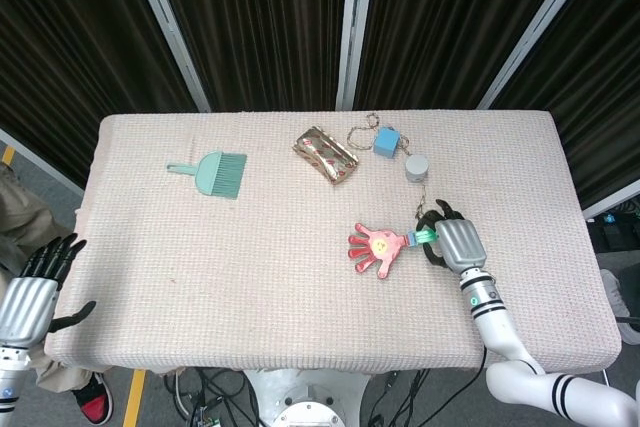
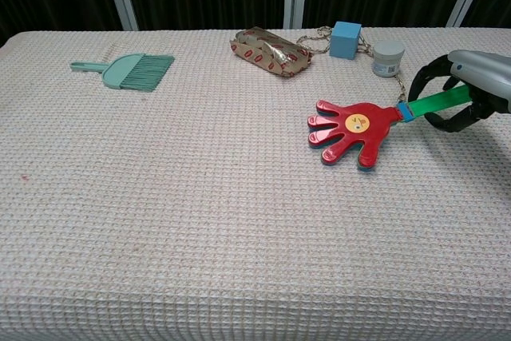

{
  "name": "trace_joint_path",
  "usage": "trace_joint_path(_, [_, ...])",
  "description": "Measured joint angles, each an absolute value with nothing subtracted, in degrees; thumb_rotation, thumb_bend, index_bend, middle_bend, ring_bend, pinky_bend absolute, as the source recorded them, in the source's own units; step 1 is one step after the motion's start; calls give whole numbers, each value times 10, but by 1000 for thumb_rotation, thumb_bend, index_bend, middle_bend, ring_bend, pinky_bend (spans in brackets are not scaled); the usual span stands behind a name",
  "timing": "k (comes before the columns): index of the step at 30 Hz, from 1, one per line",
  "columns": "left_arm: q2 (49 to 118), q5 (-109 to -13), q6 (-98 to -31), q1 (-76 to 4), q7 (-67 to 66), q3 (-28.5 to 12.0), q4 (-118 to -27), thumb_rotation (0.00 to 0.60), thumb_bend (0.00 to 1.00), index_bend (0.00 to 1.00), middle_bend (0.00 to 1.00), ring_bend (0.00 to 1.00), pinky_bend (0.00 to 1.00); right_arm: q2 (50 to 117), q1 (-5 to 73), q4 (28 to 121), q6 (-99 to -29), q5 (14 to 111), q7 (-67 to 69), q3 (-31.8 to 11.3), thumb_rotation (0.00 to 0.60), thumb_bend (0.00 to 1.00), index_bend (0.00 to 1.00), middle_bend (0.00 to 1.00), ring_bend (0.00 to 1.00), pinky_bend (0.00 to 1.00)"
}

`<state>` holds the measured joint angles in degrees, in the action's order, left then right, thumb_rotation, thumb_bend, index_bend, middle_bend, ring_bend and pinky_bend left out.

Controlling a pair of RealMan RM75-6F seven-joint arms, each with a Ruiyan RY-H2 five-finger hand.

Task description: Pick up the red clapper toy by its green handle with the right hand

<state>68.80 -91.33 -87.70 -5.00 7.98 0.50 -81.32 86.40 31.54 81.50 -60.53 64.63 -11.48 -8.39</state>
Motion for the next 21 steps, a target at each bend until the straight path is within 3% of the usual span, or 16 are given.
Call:
trace_joint_path(8, [692, -909, -878, -49, 92, 3, -805, 600, 188, 81, 33, 0, 117, 876, 309, 797, -615, 664, -78, -91, 600, 608, 742, 391, 254, 614])
trace_joint_path(14, [692, -909, -883, -47, 97, 1, -806, 600, 189, 81, 33, 0, 117, 883, 303, 785, -620, 672, -55, -96, 600, 664, 732, 454, 319, 712])
trace_joint_path(21, [698, -911, -894, -45, 99, -3, -802, 600, 188, 80, 33, 0, 134, 887, 296, 777, -624, 680, -4, -105, 600, 759, 724, 561, 486, 854])
